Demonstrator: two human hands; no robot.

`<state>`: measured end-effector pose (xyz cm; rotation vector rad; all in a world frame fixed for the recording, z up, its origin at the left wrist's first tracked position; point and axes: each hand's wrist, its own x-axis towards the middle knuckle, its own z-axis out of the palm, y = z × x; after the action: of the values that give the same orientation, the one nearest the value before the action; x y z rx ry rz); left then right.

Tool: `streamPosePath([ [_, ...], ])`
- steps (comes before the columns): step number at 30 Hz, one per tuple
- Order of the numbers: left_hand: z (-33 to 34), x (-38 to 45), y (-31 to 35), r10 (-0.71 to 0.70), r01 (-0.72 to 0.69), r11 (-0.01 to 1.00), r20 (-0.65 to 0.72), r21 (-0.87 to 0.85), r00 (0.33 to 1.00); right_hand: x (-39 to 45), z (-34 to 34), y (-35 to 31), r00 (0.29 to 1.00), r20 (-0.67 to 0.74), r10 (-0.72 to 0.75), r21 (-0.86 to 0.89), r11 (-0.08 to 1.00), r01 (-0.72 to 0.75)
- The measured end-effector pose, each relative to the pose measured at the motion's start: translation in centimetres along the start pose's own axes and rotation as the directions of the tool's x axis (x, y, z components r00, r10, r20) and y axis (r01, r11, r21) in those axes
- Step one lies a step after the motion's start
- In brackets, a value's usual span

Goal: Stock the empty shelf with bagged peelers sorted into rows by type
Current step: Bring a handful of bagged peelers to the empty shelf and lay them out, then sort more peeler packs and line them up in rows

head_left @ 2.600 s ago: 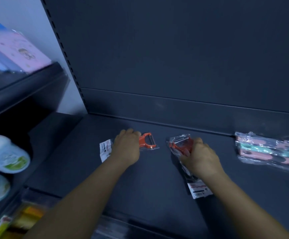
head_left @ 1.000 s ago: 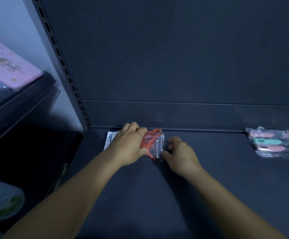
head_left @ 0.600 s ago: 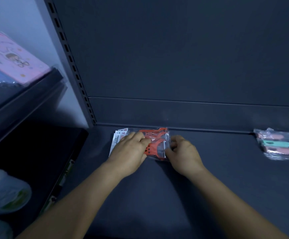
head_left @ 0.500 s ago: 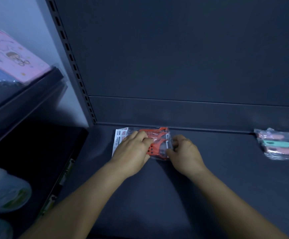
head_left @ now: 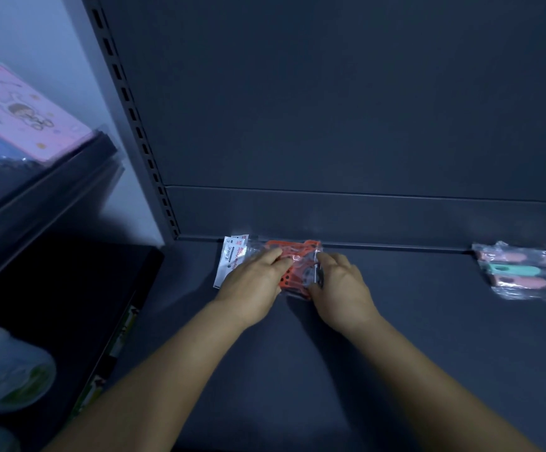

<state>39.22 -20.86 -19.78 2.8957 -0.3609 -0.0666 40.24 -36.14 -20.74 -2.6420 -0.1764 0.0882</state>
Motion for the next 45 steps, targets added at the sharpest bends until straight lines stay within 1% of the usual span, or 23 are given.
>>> streamPosePath([
  [5, -0.1, -0.2, 0.2, -0.002, 0.002, 1.000, 0.015, 0.026, 1.000, -0.3, -0.2, 0.2, 0.999, 0.008, -0.044, -0.096, 0.994, 0.044],
  [10, -1.2, -1.4, 1.0, -0.047, 0.051, 0.995, -0.037, 0.091, 0.998, -1.0, -1.1, -0.4, 0.980, 0.012, -0.197, -0.150, 0.969, 0.196],
  [13, -2.0, -3.1, 1.2, -0.112, 0.124, 0.985, -0.103, 0.118, 0.988, -1.4, -2.1, -1.3, 0.952, 0.040, -0.303, -0.152, 0.940, 0.305],
  [17, -3.8, -6.4, 1.8, -0.266, 0.288, 0.952, -0.186, 0.101, 0.946, -2.4, -3.6, -3.4, 0.886, 0.069, -0.458, -0.098, 0.881, 0.463],
  [21, -6.1, -10.7, 2.5, -0.415, 0.454, 0.888, -0.289, 0.079, 0.863, -3.7, -4.7, -6.1, 0.791, 0.079, -0.607, -0.047, 0.790, 0.611],
  [24, -8.0, -14.5, 3.0, -0.511, 0.562, 0.826, -0.356, 0.050, 0.782, -5.0, -5.1, -8.4, 0.700, 0.085, -0.709, 0.021, 0.704, 0.710],
  [28, -10.7, -19.7, 4.0, -0.593, 0.681, 0.732, -0.464, 0.030, 0.658, -7.2, -5.6, -11.9, 0.568, 0.083, -0.819, 0.088, 0.574, 0.814],
  [31, -12.6, -23.3, 4.6, -0.634, 0.748, 0.663, -0.527, 0.005, 0.566, -8.9, -5.7, -15.0, 0.490, 0.082, -0.868, 0.146, 0.497, 0.855],
  [35, -14.4, -27.8, 4.4, -0.702, 0.831, 0.555, -0.559, -0.042, 0.440, -11.3, -5.6, -19.2, 0.394, 0.088, -0.915, 0.196, 0.404, 0.894],
  [38, -15.3, -31.1, 3.8, -0.727, 0.875, 0.481, -0.580, -0.049, 0.368, -13.2, -5.1, -22.6, 0.334, 0.075, -0.939, 0.196, 0.343, 0.919],
  [42, -16.4, -35.6, 2.6, -0.737, 0.905, 0.417, -0.614, -0.083, 0.283, -15.9, -3.9, -26.9, 0.272, 0.062, -0.960, 0.224, 0.279, 0.934],
  [45, -16.9, -39.1, 1.5, -0.759, 0.937, 0.338, -0.614, -0.088, 0.216, -18.3, -2.7, -29.8, 0.226, 0.038, -0.973, 0.231, 0.228, 0.946],
])
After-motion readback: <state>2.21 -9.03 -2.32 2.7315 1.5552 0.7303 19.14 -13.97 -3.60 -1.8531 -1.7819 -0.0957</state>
